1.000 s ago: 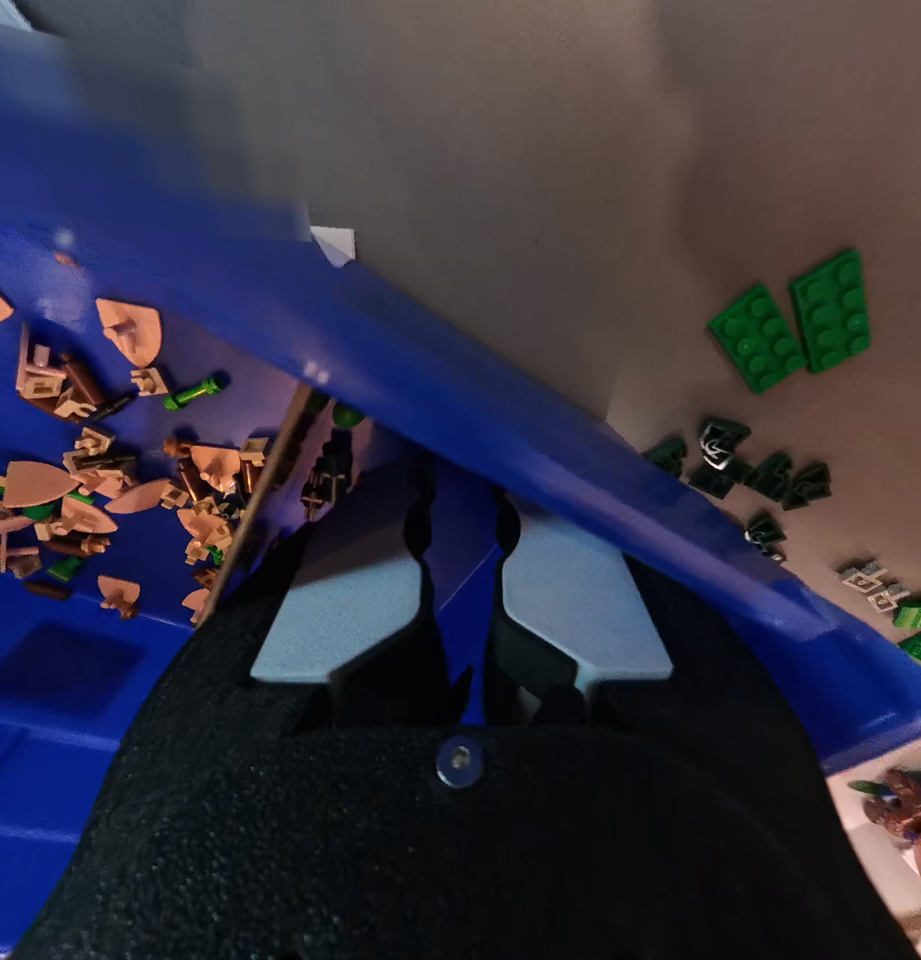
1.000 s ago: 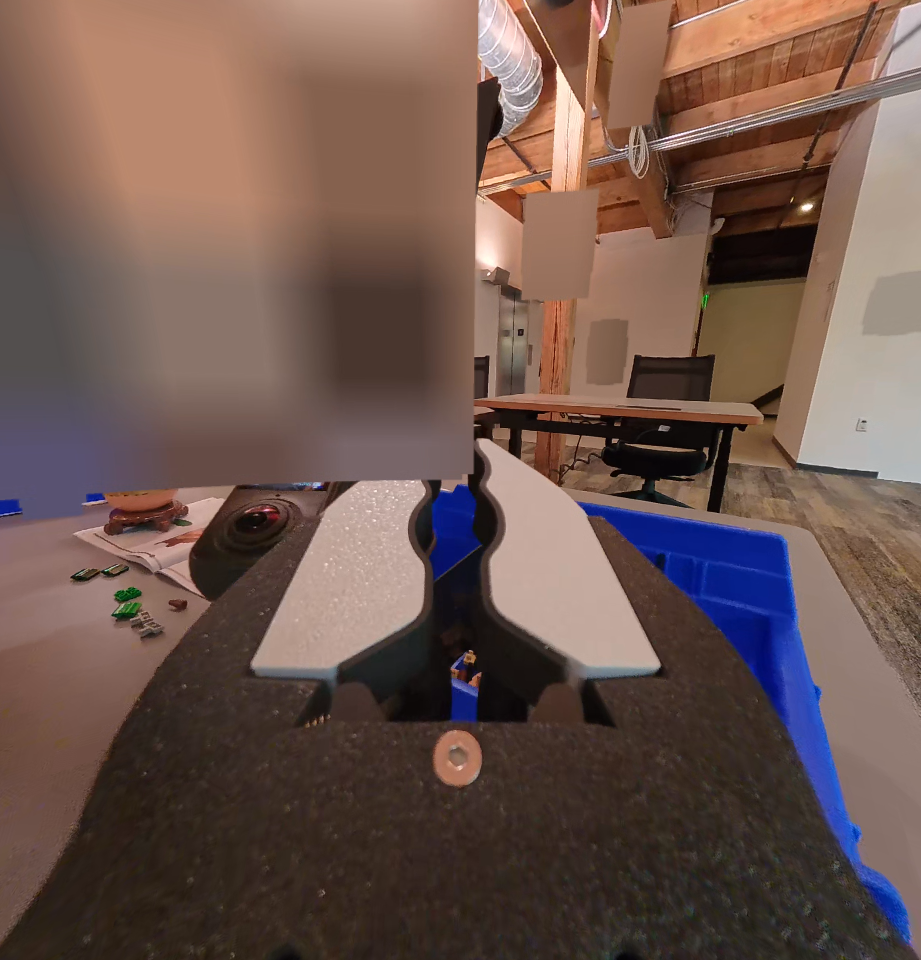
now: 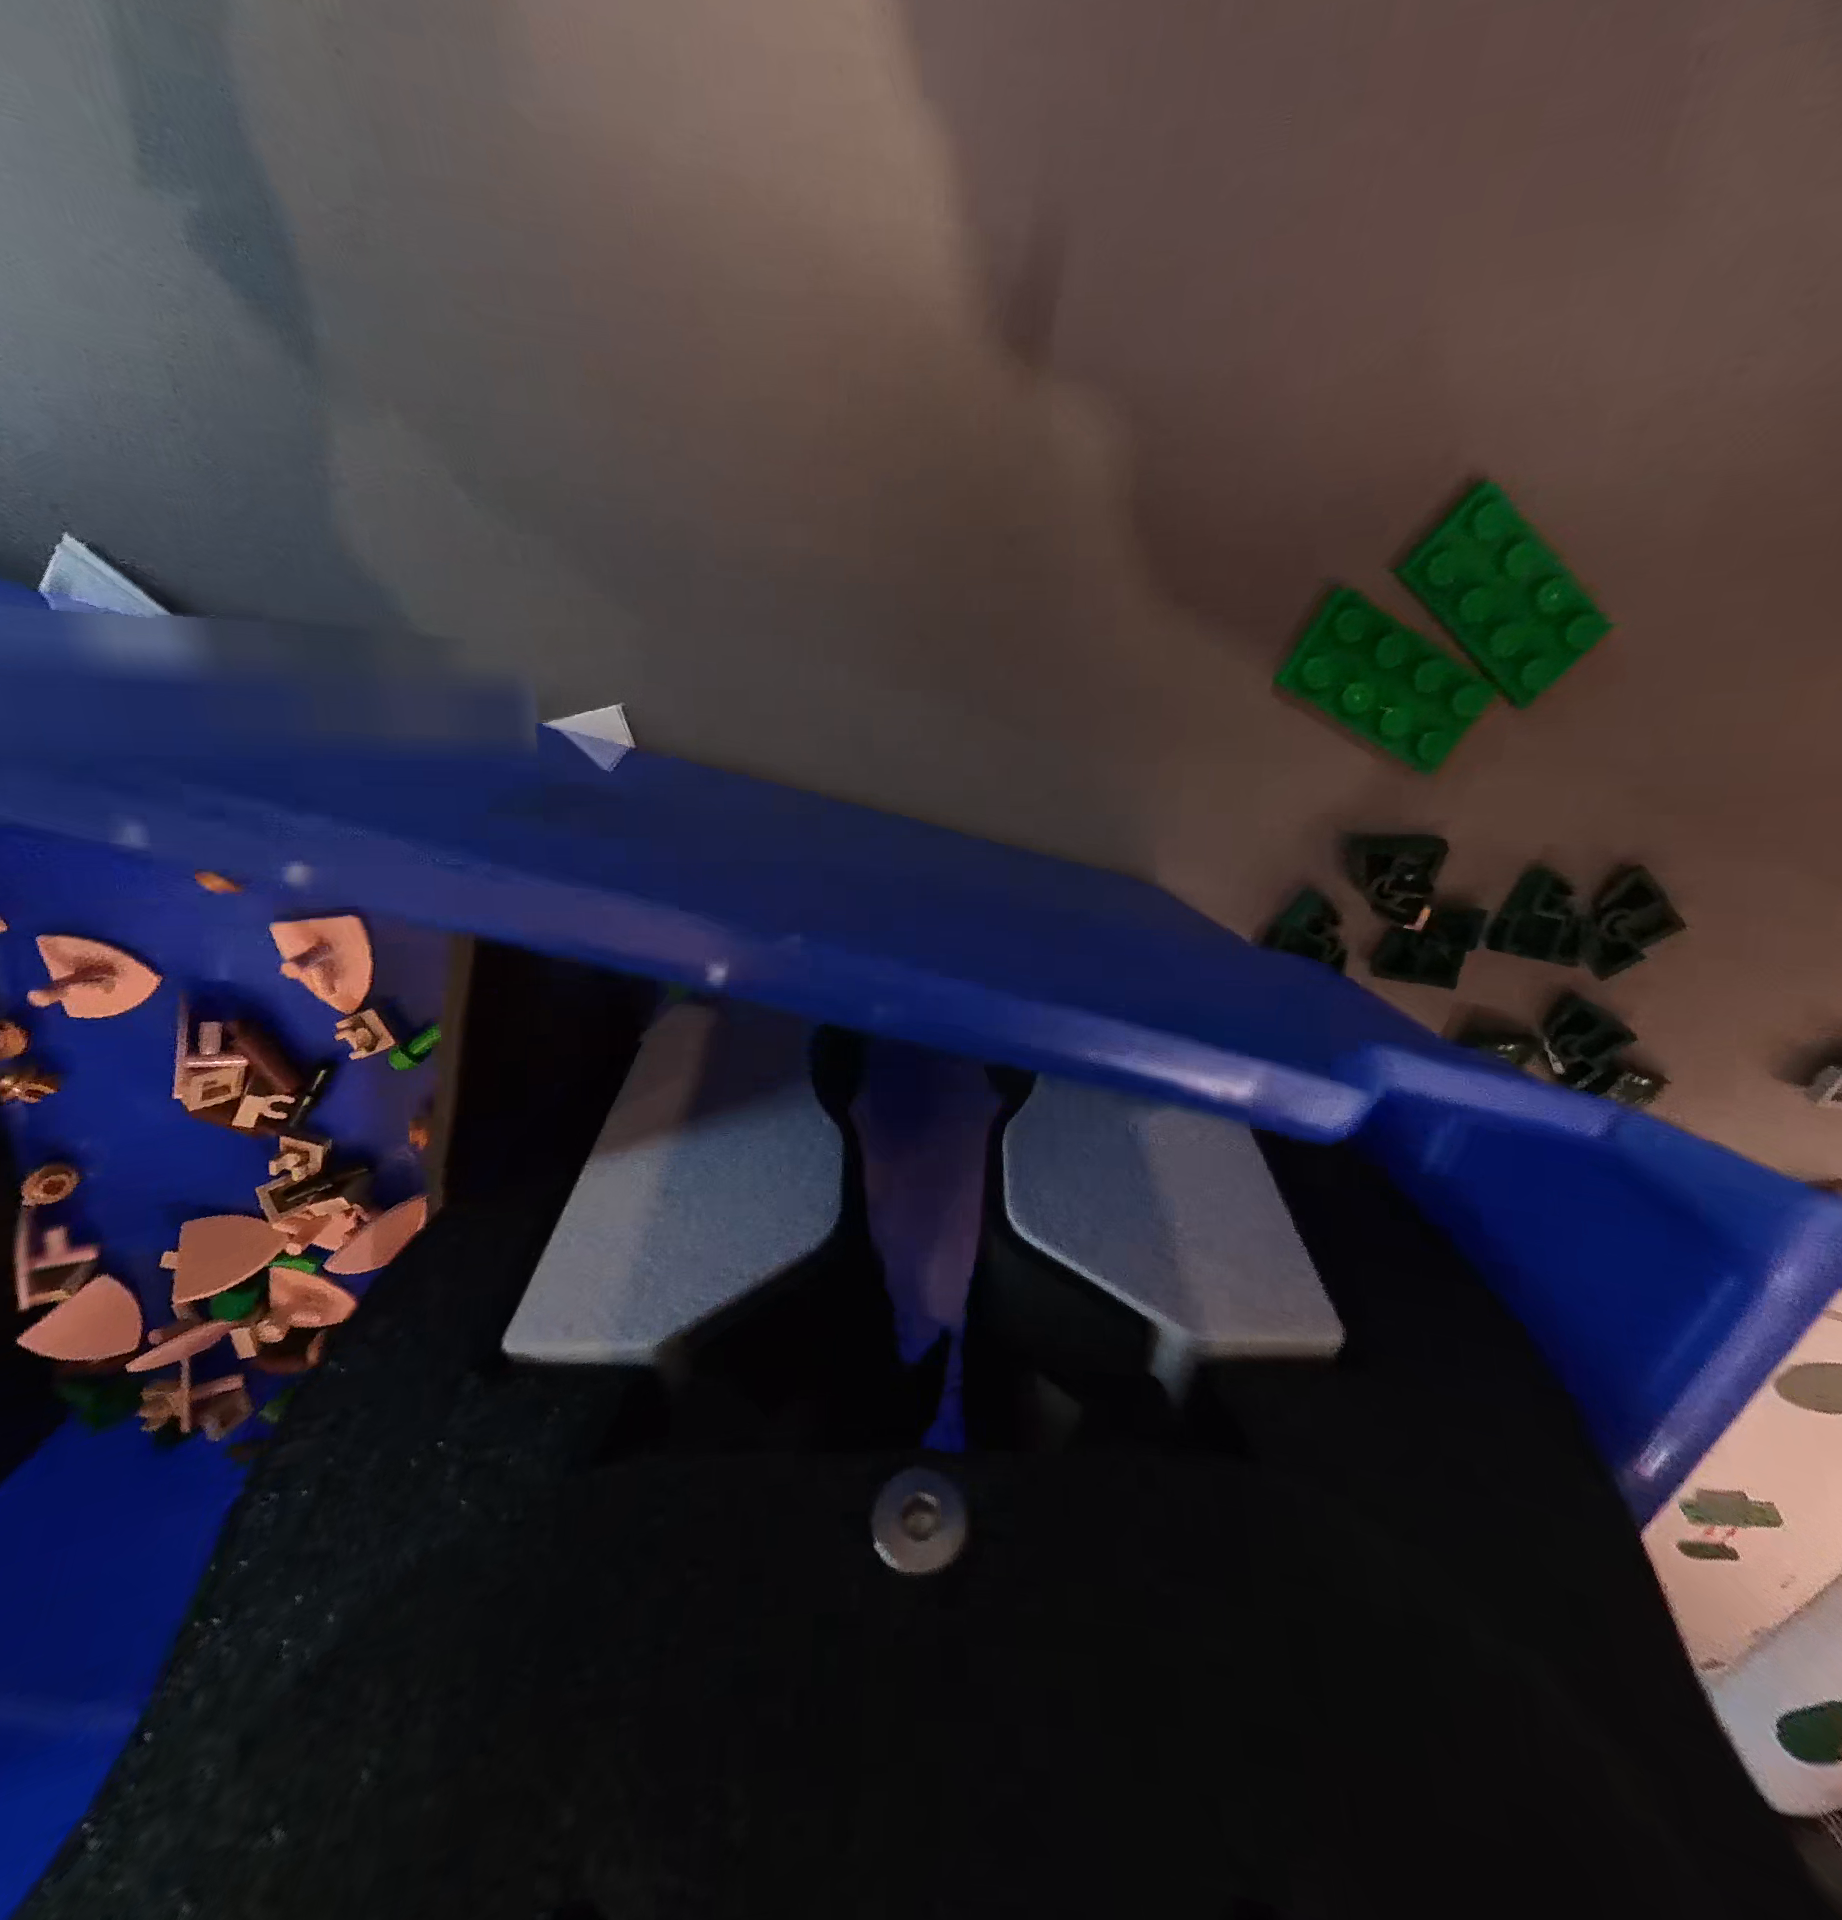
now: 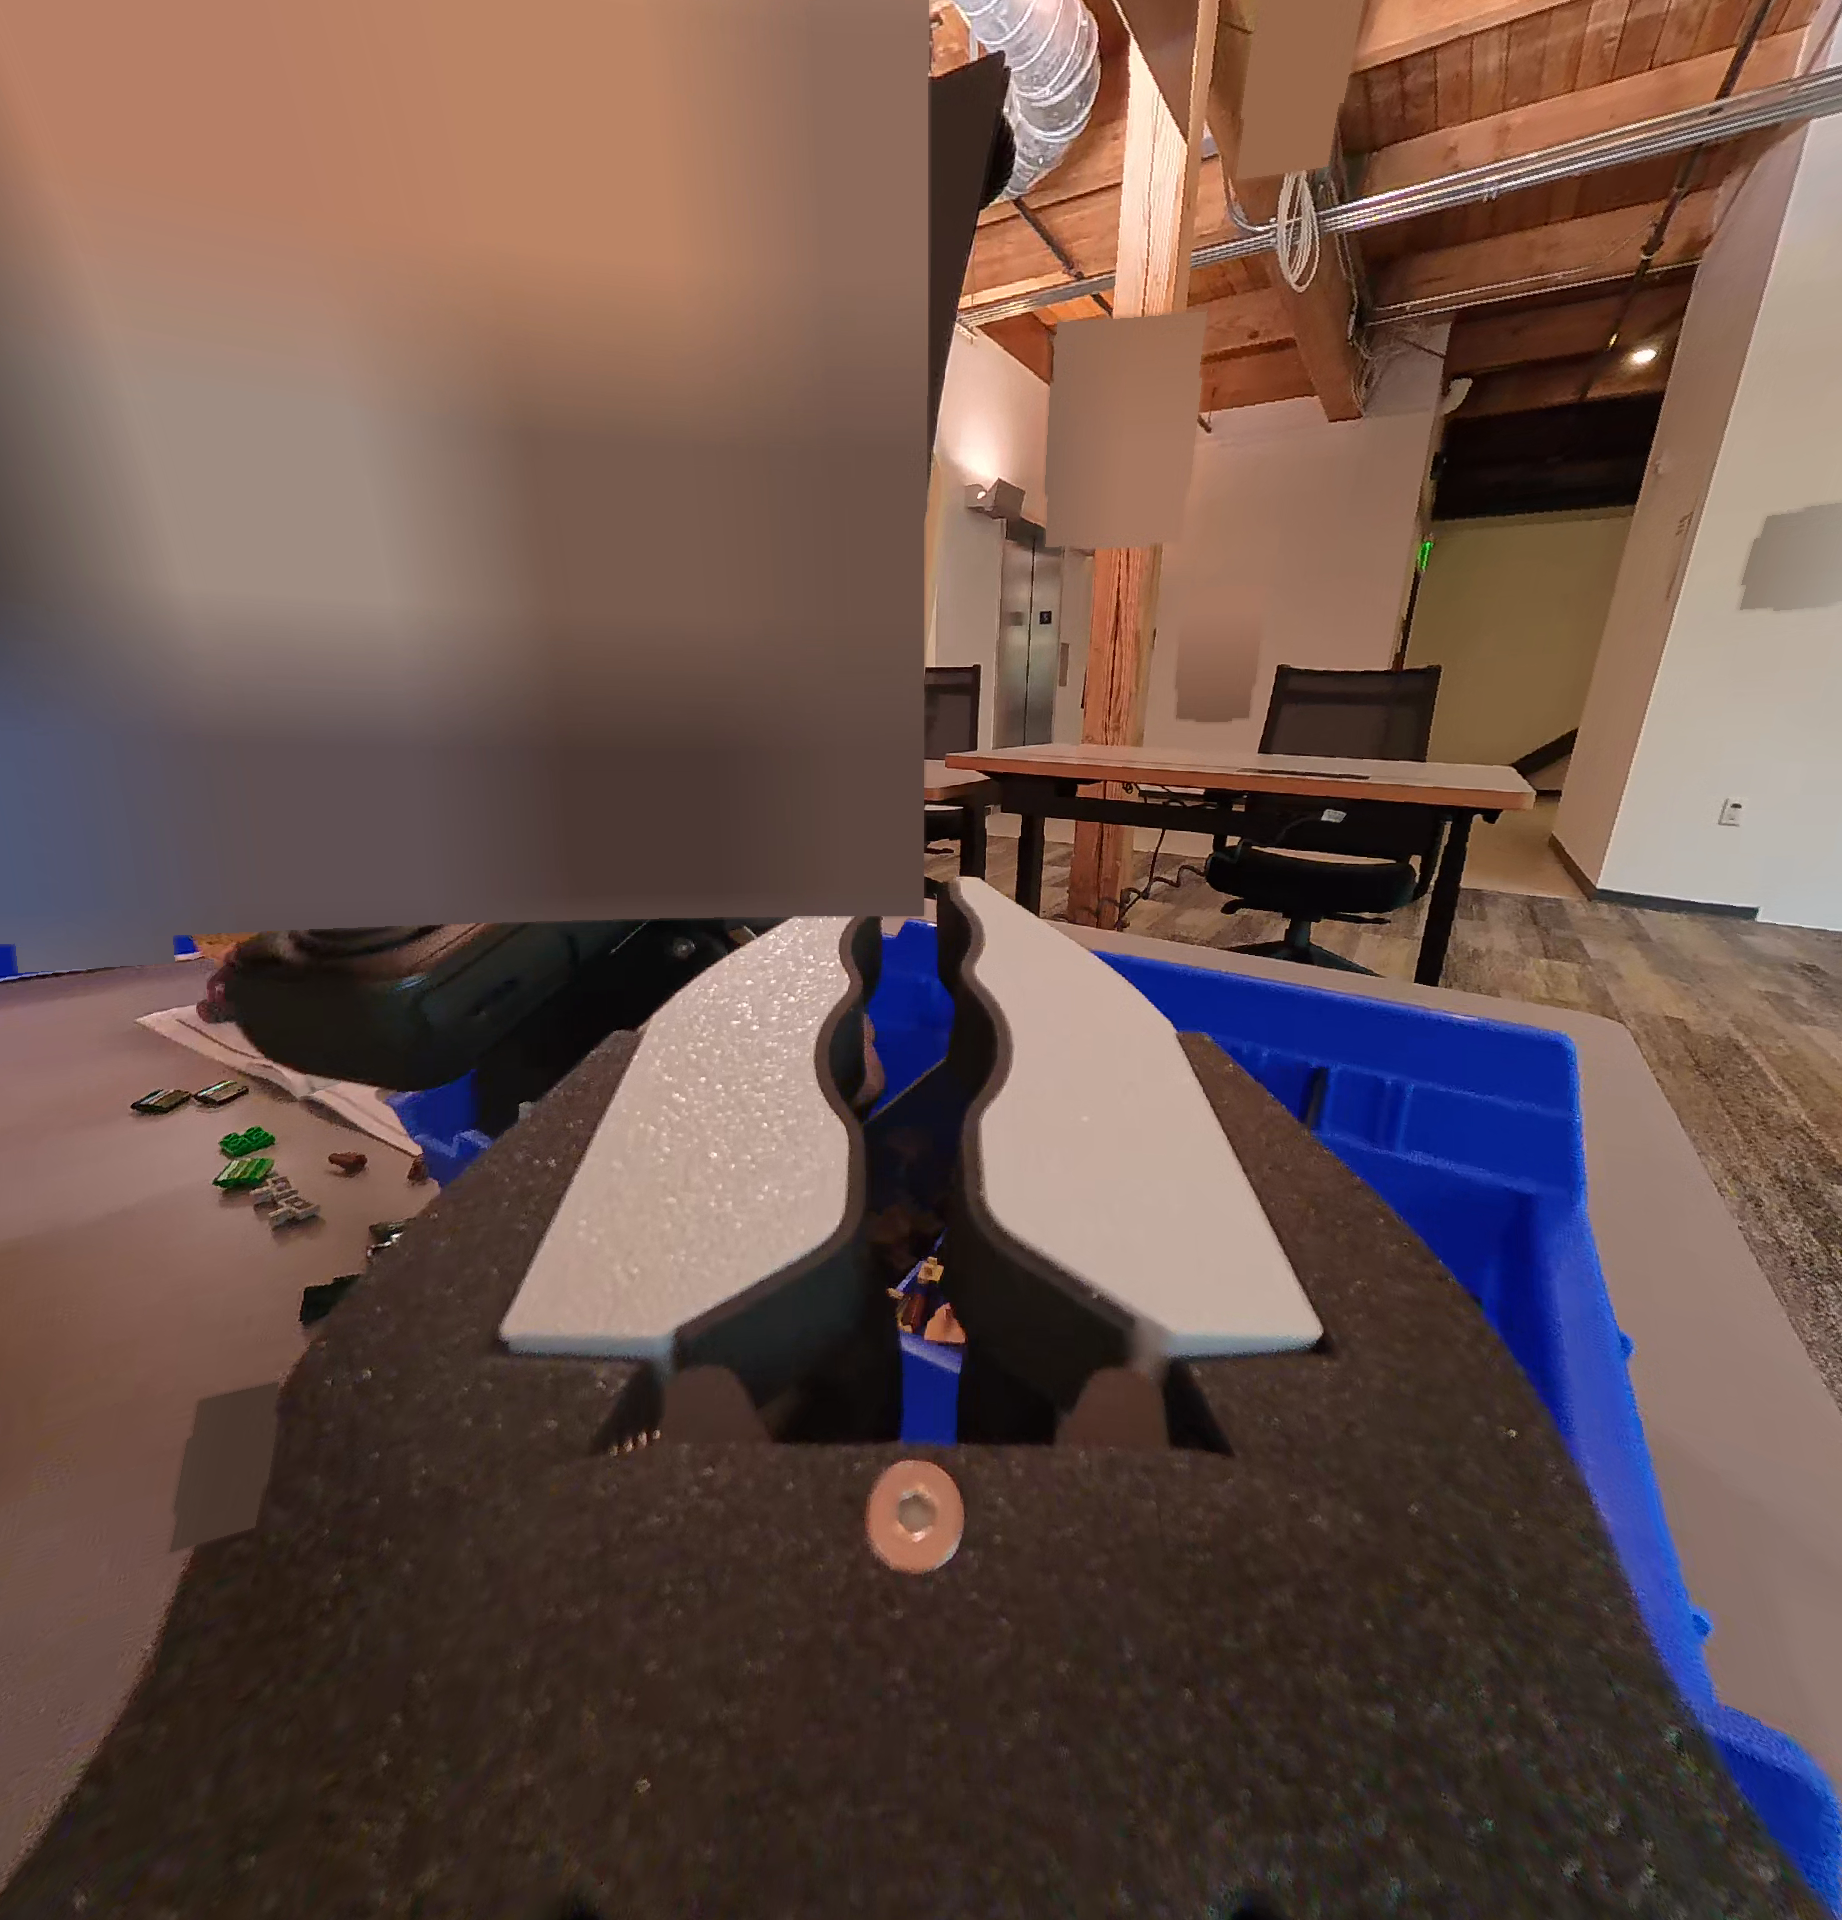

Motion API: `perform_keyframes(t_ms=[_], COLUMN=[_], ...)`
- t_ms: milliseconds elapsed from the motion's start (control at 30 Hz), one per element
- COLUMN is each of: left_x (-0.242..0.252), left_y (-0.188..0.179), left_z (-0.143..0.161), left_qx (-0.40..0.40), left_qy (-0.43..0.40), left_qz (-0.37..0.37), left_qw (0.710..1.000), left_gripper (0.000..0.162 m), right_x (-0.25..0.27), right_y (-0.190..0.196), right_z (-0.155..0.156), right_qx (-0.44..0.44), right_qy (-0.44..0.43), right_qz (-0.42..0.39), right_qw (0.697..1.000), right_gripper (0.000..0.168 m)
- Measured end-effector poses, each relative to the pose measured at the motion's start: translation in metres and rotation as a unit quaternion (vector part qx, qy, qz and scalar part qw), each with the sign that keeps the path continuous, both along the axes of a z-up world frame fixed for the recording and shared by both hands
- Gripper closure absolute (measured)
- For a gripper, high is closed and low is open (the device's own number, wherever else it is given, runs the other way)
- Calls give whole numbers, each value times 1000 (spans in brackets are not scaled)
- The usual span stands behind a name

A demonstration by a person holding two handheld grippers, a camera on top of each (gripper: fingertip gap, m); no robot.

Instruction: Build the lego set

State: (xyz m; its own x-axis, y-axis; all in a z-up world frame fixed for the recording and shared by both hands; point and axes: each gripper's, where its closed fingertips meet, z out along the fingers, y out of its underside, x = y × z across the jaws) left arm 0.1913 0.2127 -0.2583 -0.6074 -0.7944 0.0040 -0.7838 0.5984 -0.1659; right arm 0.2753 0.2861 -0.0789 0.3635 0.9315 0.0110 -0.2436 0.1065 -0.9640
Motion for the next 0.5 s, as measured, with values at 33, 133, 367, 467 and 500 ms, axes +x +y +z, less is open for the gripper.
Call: perform_keyframes(t_ms=[33,133,367,467,500], left_x=[0,1,1,-3,-4], left_y=[0,0,15,18,19], left_z=[0,0,16,36,41], left_qx=[-4,-9,14,10,12], left_qy=[-4,-7,-23,-32,-38], left_qz=[1,-5,13,32,37], left_qw=[1000,1000,1000,999,999], left_gripper=[145,146,162,162,162], right_x=[0,3,3,2,2], right_y=[-1,-3,-2,-3,-2], right_z=[0,1,3,3,4], right_qx=[1,8,7,8,8], right_qy=[-2,-6,4,5,5], right_qz=[0,-8,-4,-1,-1], right_qw=[1000,1000,1000,1000,1000], right_gripper=[157,157,158,158,158])
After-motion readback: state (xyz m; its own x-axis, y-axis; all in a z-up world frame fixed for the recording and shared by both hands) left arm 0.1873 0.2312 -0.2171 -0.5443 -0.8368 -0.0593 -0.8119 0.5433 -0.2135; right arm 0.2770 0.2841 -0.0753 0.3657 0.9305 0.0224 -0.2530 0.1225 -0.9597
